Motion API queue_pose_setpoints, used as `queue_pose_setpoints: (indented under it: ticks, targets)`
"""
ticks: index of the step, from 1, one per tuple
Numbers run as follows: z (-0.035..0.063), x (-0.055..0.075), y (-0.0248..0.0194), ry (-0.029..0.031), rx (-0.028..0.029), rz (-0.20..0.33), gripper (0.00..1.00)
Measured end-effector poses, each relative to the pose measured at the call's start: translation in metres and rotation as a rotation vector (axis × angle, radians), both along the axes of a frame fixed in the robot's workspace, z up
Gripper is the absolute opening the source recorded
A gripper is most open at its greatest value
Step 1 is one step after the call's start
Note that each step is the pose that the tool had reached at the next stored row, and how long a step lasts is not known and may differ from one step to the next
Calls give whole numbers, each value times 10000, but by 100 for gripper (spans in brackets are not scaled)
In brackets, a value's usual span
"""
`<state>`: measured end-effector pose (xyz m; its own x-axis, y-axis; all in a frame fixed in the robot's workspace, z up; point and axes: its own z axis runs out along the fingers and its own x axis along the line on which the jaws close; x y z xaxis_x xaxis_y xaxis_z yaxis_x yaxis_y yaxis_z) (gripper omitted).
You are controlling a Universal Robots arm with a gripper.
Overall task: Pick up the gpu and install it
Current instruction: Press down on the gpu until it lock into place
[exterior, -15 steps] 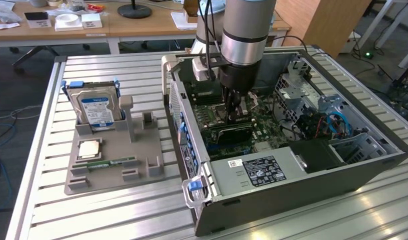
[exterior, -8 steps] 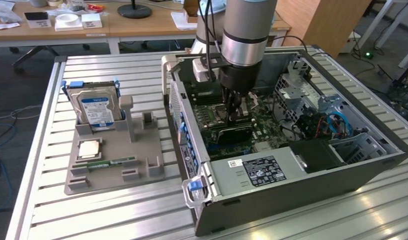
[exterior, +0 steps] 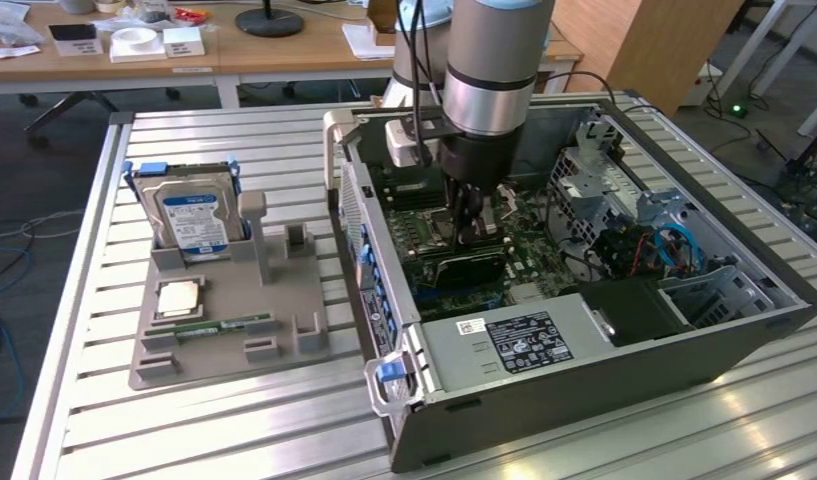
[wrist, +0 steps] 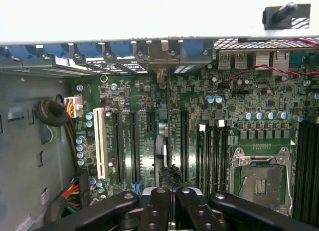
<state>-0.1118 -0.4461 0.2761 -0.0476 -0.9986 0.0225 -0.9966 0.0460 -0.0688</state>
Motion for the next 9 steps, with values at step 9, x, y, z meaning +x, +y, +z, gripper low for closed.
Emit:
queue_pose_setpoints:
  ticks: [9]
  targets:
    - [-22,0,0,1,-2,0,11]
